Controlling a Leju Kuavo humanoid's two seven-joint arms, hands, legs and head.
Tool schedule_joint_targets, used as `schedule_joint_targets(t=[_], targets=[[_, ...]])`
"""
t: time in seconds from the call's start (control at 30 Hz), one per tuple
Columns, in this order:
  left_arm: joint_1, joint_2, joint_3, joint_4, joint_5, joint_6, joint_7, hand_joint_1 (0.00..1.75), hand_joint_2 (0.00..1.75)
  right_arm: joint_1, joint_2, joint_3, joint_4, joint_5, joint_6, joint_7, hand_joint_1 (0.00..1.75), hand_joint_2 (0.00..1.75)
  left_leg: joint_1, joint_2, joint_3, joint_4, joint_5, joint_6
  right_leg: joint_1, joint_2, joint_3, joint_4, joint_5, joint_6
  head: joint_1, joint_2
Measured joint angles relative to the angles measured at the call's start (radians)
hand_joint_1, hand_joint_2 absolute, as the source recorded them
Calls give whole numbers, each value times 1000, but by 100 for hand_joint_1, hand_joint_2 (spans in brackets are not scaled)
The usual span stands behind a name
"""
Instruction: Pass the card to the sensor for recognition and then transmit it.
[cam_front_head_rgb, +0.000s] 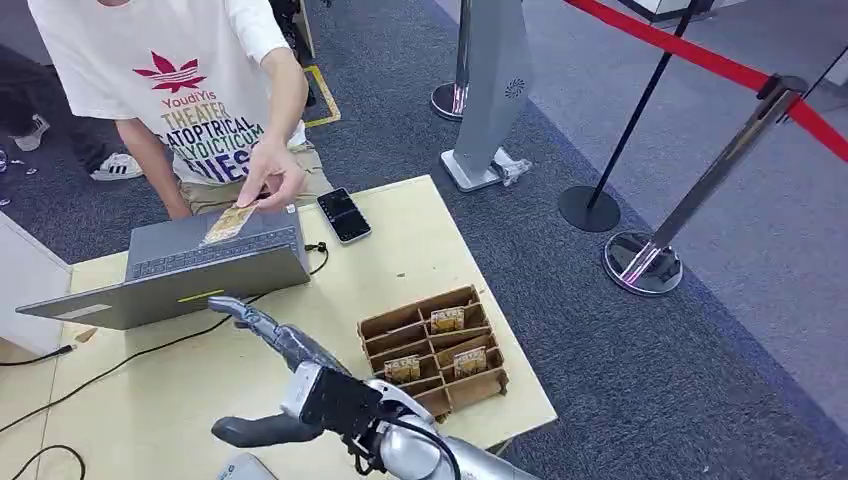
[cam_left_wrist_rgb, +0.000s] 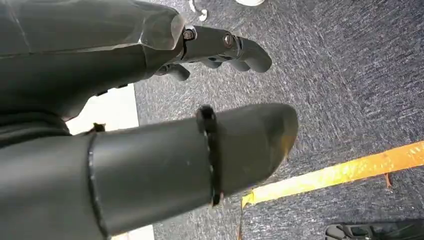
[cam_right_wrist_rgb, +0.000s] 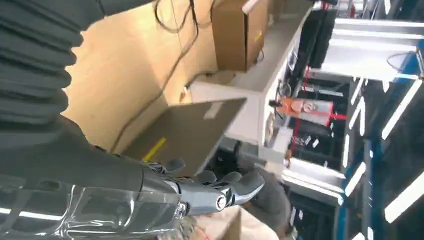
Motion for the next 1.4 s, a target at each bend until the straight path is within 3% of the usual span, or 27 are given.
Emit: schedule_joint_targets(t=[0.17, 0.27, 0.47, 0.7, 0.83, 1.03, 1.23, 1.3, 1.33, 1.37, 1.4], targets=[[-10, -3, -19, 0, -43, -9, 2, 0, 0, -38, 0, 0, -49, 313, -249, -21, 0, 175, 0, 0, 0, 0, 0, 0, 0, 0, 0, 0, 0, 0, 0, 0], [-24, -8, -43, 0, -68, -22, 11, 0, 0, -62, 0, 1, -56, 551, -406, 10, 0, 175, 0, 0, 0, 0, 0, 0, 0, 0, 0, 0, 0, 0, 0, 0], [-51, -13, -83, 0, -103, -43, 30, 0, 0, -111, 0, 2, -9, 823, -574, 94, 0, 175, 0, 0, 0, 0, 0, 0, 0, 0, 0, 0, 0, 0, 0, 0], [-63, -16, -107, 0, -106, -45, 37, 0, 0, -143, 3, 2, 47, 857, -585, 110, 0, 175, 0, 0, 0, 0, 0, 0, 0, 0, 0, 0, 0, 0, 0, 0], [-68, -16, -120, 0, -114, -55, 40, 0, 0, -156, 5, -3, 71, 959, -587, 132, 0, 175, 0, 0, 0, 0, 0, 0, 0, 0, 0, 0, 0, 0, 0, 0], [-74, -16, -127, 0, -111, -64, 46, 0, 0, -198, 26, -35, 178, 1100, -588, 166, 0, 175, 0, 0, 0, 0, 0, 0, 0, 0, 0, 0, 0, 0, 0, 0], [-72, -15, -128, 0, -97, -60, 46, 0, 0, -239, 44, -54, 285, 1127, -588, 188, 2, 175, 0, 0, 0, 0, 1, 0, 0, 0, 0, 0, 0, 0, 0, 0], [-72, -14, -128, 0, -92, -55, 47, 0, 0, -248, 51, -60, 309, 1125, -588, 191, 52, 175, 0, 0, 0, 0, 1, 0, 0, 0, 0, 0, 0, 0, 0, 0], [-72, -14, -128, 0, -88, -54, 46, 0, 0, -252, 54, -63, 321, 1122, -588, 191, 52, 175, 0, 0, 0, 0, 1, 0, 0, 0, 0, 0, 0, 0, 0, 0], [-71, -14, -127, 0, -86, -52, 46, 0, 0, -255, 58, -68, 331, 1120, -588, 191, 120, 175, 0, 0, 0, 0, 1, 0, 0, 0, 0, 0, 0, 0, 0, 0], [-71, -14, -127, 0, -85, -52, 46, 0, 0, -258, 61, -70, 338, 1118, -588, 190, 145, 175, 0, 0, 0, 0, 1, 0, 0, 0, 0, 0, 0, 0, 0, 0]])
